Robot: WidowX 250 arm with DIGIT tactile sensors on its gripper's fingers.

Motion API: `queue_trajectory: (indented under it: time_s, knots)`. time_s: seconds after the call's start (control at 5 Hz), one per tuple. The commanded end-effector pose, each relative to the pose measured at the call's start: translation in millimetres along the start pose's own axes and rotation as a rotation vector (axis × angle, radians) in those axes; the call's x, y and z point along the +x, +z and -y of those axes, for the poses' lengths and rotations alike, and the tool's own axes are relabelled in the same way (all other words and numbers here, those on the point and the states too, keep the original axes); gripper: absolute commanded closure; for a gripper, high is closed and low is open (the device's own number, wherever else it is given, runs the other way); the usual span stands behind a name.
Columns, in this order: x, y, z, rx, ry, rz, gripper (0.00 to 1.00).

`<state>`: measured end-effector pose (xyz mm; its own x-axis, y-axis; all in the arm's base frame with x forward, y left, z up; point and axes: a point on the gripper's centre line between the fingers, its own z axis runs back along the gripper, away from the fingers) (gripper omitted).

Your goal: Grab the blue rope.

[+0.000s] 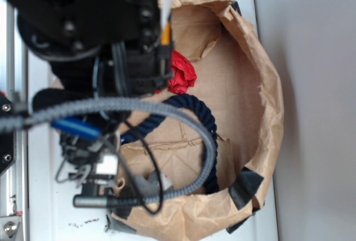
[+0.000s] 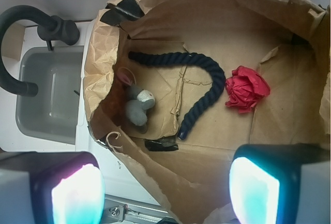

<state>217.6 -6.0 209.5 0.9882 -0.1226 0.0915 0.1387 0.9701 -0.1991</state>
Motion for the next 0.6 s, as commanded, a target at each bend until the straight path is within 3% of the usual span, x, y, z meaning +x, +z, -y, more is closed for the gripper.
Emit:
queue_trajectory:
  time_s: [0.0, 0.2, 0.4]
  knots:
    - [49, -68, -19, 0.167, -0.24, 0.058, 0.0]
    - [65, -94, -22, 0.14, -0.311, 0.019, 0.0]
    - [84, -109, -24, 0.121, -0.355, 0.027, 0.0]
